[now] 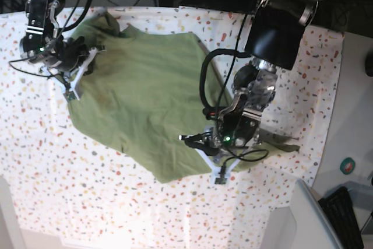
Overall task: Layout the t-shirt on the table in an organized manner, then fold the t-shirt properly
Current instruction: 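Move the left gripper to the shirt's hem corner and grasp it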
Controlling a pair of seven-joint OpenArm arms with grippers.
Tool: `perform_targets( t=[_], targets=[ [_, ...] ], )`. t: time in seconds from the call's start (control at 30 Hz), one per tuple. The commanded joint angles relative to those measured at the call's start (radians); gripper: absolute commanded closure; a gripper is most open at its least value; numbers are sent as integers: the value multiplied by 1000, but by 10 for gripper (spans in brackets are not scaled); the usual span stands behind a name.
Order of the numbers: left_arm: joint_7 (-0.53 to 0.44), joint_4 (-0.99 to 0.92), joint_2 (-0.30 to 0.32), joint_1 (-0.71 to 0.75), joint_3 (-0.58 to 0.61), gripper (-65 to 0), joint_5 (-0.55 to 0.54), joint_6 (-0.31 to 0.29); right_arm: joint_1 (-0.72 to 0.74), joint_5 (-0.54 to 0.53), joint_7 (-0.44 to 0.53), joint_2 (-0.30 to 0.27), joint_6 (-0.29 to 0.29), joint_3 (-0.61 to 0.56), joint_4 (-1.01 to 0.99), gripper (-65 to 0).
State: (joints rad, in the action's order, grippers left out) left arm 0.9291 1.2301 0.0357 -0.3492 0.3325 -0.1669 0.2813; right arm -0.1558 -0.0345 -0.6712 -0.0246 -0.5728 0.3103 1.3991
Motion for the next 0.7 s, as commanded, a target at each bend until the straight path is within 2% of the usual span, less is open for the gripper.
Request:
perform_targets(
  t=[0.0,0.2,0.3,0.43,0.47,0.57,0.67],
  targets=[
    [-23,-36,-16,-55,7,0,3,2,9,-9,17,-7,1,2,15,0],
    [-147,-350,-89,-182,87,0,3,0,8,-9,15,-7,1,2,13,0],
    [-210,-435,-107,-202,106,0,3,0,5,-9,15,-7,1,2,13,0],
    [-264,-399,-109,-189,95,-291,5,0,5,-9,15,-7,1,2,13,0],
    [-273,-379,-105,-176,92,-337,3,0,5,-9,15,-7,1,2,13,0],
    [-307,-264,-61,-135,78,-390,3,0,5,-9,15,-7,1,2,13,0],
    [-298,-115,-26,-63,0,-387,2,0,3,-9,15,-7,1,2,13,0]
  ],
)
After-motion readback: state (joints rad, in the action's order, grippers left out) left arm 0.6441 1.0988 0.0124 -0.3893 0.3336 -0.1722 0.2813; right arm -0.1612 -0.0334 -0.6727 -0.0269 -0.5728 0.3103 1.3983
